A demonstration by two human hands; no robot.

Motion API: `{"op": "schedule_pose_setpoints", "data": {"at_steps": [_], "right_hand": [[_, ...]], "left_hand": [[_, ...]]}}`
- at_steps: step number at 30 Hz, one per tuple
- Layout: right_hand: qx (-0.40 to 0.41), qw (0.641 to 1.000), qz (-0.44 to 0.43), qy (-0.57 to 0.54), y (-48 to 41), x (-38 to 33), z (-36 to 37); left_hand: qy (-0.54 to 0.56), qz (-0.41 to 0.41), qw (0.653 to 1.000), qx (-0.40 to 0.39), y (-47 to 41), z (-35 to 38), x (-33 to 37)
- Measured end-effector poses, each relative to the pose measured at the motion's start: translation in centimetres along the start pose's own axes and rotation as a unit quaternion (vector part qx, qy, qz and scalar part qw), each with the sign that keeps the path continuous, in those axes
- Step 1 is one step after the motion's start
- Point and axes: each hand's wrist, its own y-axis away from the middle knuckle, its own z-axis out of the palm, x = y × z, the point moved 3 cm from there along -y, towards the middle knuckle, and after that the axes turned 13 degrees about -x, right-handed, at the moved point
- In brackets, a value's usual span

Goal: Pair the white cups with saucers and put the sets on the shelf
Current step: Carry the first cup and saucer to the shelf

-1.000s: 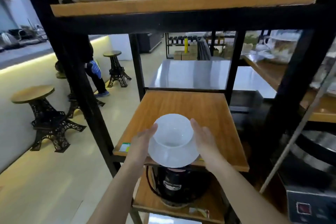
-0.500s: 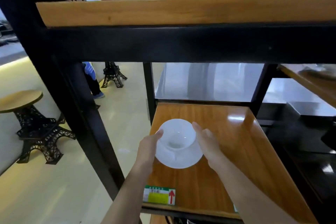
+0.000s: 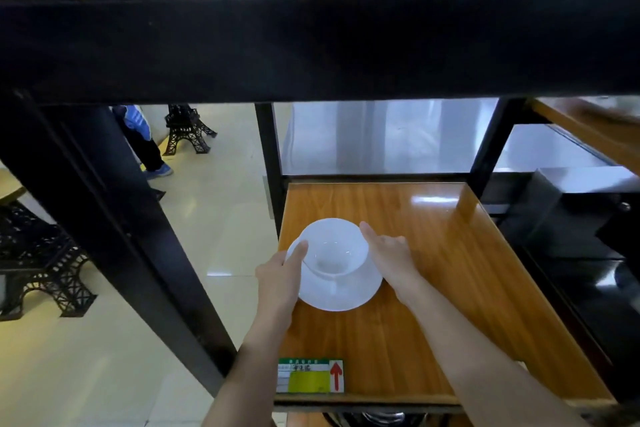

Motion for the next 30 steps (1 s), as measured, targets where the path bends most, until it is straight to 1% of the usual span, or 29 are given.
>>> {"op": "schedule_pose_setpoints", "data": {"at_steps": [4,6,8,11,13,15,16,18,20,22,24,27,30], "right_hand": [[-0.025,0.999,0.020,-0.002,0.5,-0.3,-0.2],[-0.014,1.000,0.009,-0.009,1.2,-0.4,-0.4],[0.013,1.000,-0.012,-0.008,2.0,-0.2,-0.8],[0.045,0.997,-0.042,0.036,3.8,0.4,-1.6],[0.053,0.994,-0.061,0.066,5.4,0.9,-2.1],[0.064,0.989,-0.079,0.105,7.3,1.6,-2.8],[0.069,0.985,-0.087,0.136,8.3,2.1,-3.2],[0.077,0.970,-0.106,0.205,10.7,3.2,-4.0],[0.082,0.956,-0.132,0.250,13.3,4.5,-4.8],[0.086,0.948,-0.124,0.279,16.2,6.4,-6.0],[0.092,0.941,-0.121,0.301,19.3,8.7,-7.3],[0.128,0.931,-0.129,0.318,25.0,12.5,-9.6],[0.168,0.933,-0.083,0.309,31.3,17.4,-12.3]], "left_hand": [[-0.004,-0.024,1.000,-0.008,-0.3,0.2,0.0],[-0.017,-0.026,0.999,-0.018,-0.1,0.4,0.3],[-0.054,-0.027,0.998,-0.013,0.1,0.3,0.4],[-0.149,-0.020,0.989,0.009,0.6,-0.3,0.8],[-0.220,0.012,0.974,0.052,1.7,-0.5,1.2],[-0.234,0.096,0.963,0.091,4.0,-0.2,2.0],[-0.224,0.144,0.960,0.085,5.3,0.2,2.3],[-0.207,0.213,0.954,0.044,7.7,1.7,2.3],[-0.227,0.244,0.943,0.010,9.5,3.5,1.7],[-0.263,0.258,0.929,-0.017,11.3,5.7,0.8],[-0.310,0.274,0.908,-0.058,13.6,8.2,-0.3],[-0.373,0.311,0.865,-0.127,18.3,12.4,-2.3],[-0.385,0.333,0.838,-0.195,23.7,17.1,-4.5]]}}
